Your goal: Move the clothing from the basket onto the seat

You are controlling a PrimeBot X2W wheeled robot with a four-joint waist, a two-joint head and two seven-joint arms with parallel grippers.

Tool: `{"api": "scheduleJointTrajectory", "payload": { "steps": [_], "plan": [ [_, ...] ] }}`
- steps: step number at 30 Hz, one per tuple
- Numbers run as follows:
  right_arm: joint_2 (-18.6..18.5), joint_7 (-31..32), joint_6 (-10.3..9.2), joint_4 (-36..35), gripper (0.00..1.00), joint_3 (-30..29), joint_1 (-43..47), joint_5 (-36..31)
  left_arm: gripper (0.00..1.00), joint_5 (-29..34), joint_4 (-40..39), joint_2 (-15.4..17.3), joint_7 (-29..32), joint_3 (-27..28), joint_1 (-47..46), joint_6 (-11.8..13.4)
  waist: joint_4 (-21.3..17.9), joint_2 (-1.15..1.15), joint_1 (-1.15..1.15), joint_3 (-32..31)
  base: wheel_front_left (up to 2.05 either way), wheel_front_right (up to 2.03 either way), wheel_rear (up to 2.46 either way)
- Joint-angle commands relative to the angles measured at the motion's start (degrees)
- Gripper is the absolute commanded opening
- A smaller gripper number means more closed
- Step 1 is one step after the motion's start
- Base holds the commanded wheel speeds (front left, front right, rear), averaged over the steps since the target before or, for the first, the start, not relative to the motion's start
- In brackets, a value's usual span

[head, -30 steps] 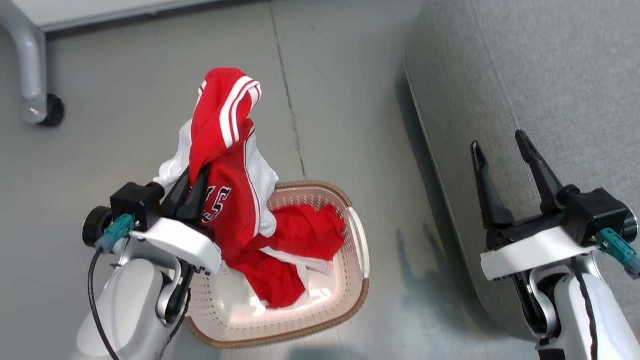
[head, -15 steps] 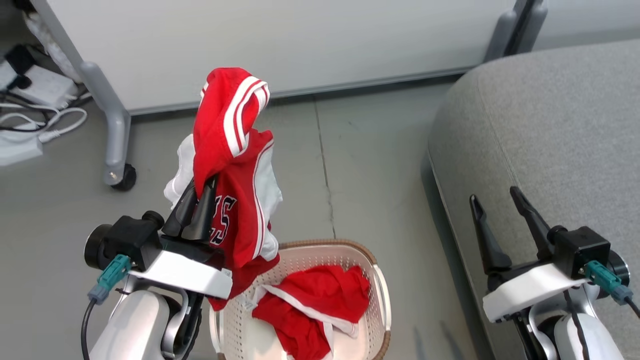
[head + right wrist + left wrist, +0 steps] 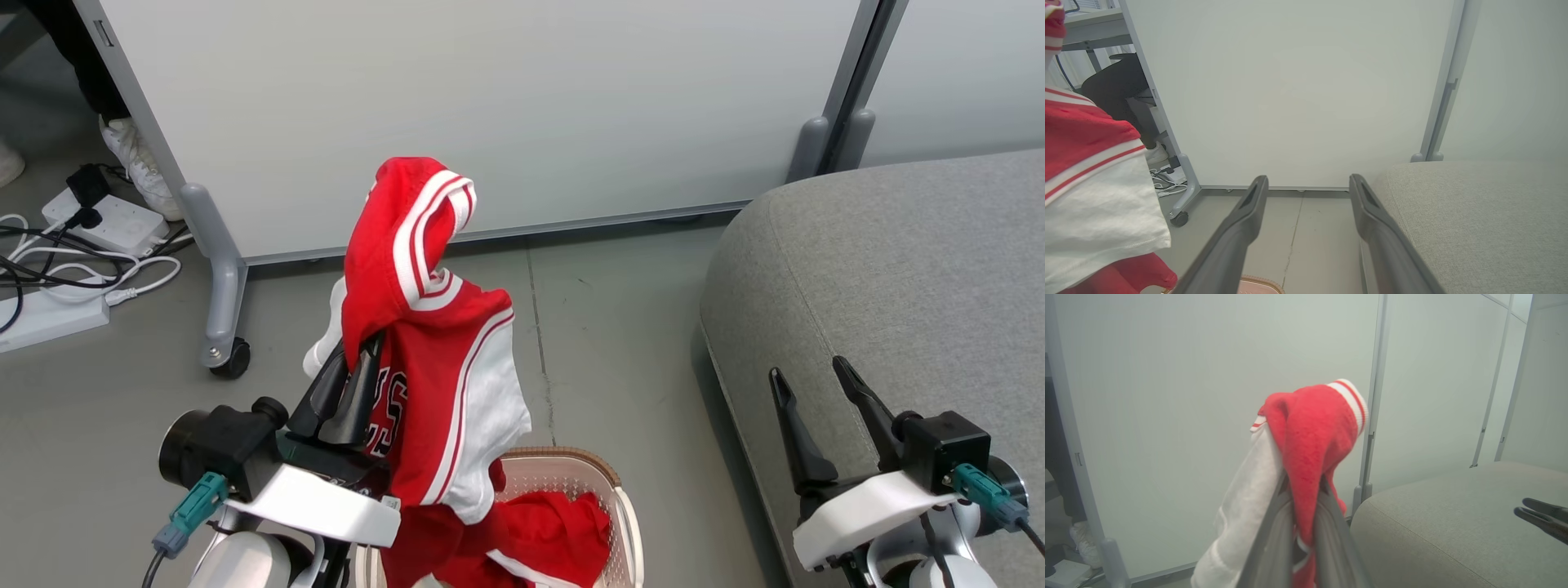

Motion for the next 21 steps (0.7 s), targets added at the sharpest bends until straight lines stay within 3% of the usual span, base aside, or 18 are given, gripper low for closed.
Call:
{"api": "scheduleJointTrajectory", "payload": {
  "steps": [1, 21],
  "plan": [
    [-0.4, 0.3, 0.12, -0.3, 1.00, -0.3, 0.9, 0.4, 0.00, -0.4, -0.7, 0.7, 0.1, 0.0, 0.4, 0.2, 0.0, 0.00, 0.00, -0.3, 0.00, 0.00, 0.00],
    [-0.3, 0.8, 0.12, -0.6, 1.00, -0.1, 1.7, 1.0, 0.00, -0.5, -1.8, 1.7, 1.6, -1.8, 1.4, -0.2, -0.2, 0.00, 0.00, -1.0, 0.00, 0.00, 0.00]
  ]
}}
